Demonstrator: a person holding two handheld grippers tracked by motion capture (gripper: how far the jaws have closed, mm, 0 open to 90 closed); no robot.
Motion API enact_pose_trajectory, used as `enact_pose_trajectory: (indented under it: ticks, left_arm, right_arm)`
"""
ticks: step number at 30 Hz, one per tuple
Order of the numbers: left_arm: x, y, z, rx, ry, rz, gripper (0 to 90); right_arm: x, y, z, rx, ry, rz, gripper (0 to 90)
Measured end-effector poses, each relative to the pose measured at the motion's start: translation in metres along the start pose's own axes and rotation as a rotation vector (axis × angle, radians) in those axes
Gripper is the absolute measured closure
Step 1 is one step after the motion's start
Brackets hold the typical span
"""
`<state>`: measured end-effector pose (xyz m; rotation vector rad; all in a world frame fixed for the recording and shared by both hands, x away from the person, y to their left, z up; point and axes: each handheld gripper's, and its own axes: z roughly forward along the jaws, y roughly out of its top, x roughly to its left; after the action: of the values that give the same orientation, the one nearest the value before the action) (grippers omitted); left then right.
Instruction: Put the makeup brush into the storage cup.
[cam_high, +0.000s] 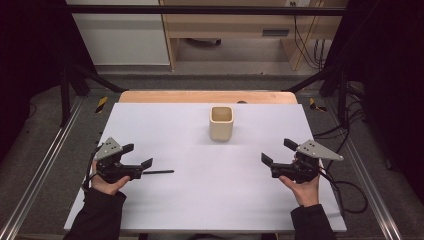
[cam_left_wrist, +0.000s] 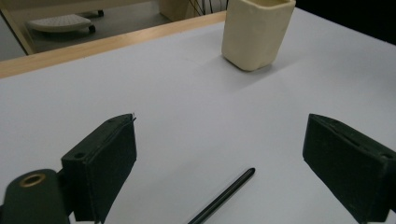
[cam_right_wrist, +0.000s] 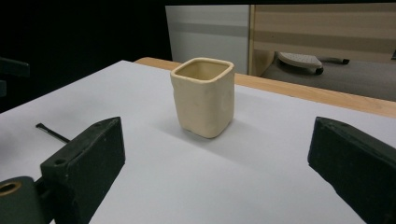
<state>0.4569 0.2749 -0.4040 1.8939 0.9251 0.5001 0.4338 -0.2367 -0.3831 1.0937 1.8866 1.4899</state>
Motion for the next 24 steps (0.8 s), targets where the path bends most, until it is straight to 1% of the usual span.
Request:
enact_pose_trajectory:
  ticks: [1, 2, 3, 4, 6, 11, 12, 13, 14, 22, 23, 24]
  left_arm:
    - [0.0, 0.0, 0.0, 0.0, 0.0, 0.0, 9.5]
    - [0.0, -0.001, 0.001, 0.013, -0.003, 0.004, 9.5]
    - [0.0, -0.002, 0.004, 0.037, -0.006, 0.014, 9.4]
    - [0.0, -0.002, 0.004, 0.037, -0.006, 0.014, 9.4]
    - [-0.001, -0.002, 0.007, 0.063, -0.005, 0.027, 9.4]
    - [-0.001, -0.006, 0.017, 0.126, -0.006, 0.04, 9.5]
    - [-0.001, -0.007, 0.019, 0.137, -0.007, 0.042, 9.6]
    - [-0.001, -0.01, 0.023, 0.16, -0.01, 0.041, 10.6]
    - [-0.001, -0.01, 0.023, 0.16, -0.01, 0.041, 10.6]
    - [-0.001, -0.02, 0.038, 0.259, -0.023, 0.06, 13.5]
    - [-0.001, -0.022, 0.04, 0.282, -0.021, 0.074, 14.1]
    - [-0.001, -0.023, 0.042, 0.296, -0.019, 0.08, 14.2]
  right_arm:
    - [0.0, 0.0, 0.0, 0.0, 0.0, 0.0, 4.2]
    - [0.0, 0.0, 0.0, 0.002, 0.0, -0.002, 4.2]
    - [0.001, 0.0, 0.001, 0.004, 0.0, -0.004, 4.2]
    - [0.001, 0.0, 0.001, 0.004, 0.0, -0.004, 4.2]
    - [0.001, -0.001, 0.002, 0.005, 0.002, -0.003, 4.2]
    - [0.003, -0.001, 0.003, 0.013, 0.002, -0.007, 4.2]
    - [0.003, -0.001, 0.003, 0.013, 0.003, -0.007, 4.2]
    - [0.003, -0.001, 0.003, 0.013, 0.003, -0.007, 4.1]
    - [0.003, -0.001, 0.003, 0.013, 0.003, -0.007, 4.1]
    - [0.004, -0.001, 0.004, 0.013, 0.007, -0.009, 4.1]
    - [0.004, -0.001, 0.004, 0.013, 0.007, -0.009, 4.1]
    - [0.004, -0.002, 0.004, 0.016, 0.007, -0.009, 4.1]
